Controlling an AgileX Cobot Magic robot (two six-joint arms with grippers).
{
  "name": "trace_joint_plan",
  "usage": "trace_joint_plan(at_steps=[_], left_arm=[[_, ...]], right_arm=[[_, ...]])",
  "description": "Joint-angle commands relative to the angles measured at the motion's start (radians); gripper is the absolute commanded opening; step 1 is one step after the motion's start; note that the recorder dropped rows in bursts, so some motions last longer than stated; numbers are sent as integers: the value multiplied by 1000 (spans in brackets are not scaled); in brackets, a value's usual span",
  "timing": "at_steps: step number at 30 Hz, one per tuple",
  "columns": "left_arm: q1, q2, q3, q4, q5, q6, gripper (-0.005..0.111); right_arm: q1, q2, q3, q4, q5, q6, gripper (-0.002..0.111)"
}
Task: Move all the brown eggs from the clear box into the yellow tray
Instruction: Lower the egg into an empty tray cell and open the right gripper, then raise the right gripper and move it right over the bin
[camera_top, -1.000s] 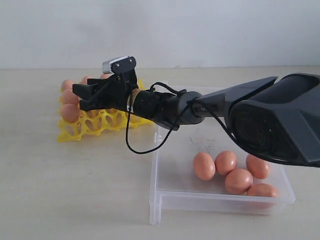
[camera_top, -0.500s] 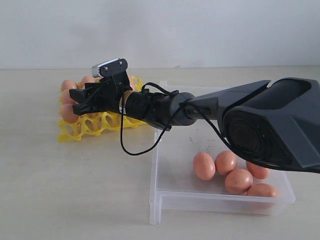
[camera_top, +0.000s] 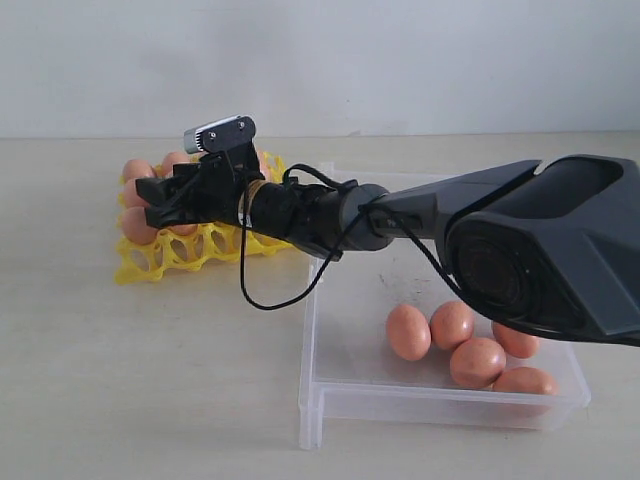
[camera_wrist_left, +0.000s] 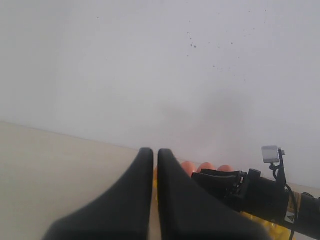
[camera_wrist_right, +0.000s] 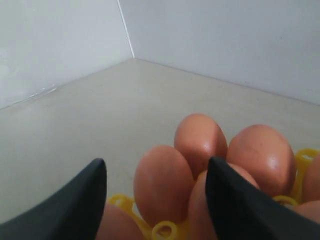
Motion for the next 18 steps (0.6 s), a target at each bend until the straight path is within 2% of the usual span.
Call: trace_joint_plan(at_steps=[1,8,11,13,15,16,18], left_arm=[[-4,-3,-3,-3,0,9,4],[-4,-3,-3,-3,0,9,4],[-4,-3,-3,-3,0,9,4],[-4,-3,-3,-3,0,9,4],[-4,-3,-3,-3,0,9,4],[-4,-3,-3,-3,0,9,4],[-4,-3,-3,-3,0,9,4]], right_arm=[[0,-24,-4,-1,68,9,56],[-2,-123,-4,-27,93,63,55],[-2,-191,-4,-123,163,130,52],[-2,-244,-4,-240,241,206,39],[-2,-302,-2,-431,326,341,18],[-2,-334,-2,-573,361,445,3],[-2,-394,-2,-909,387,701,1]])
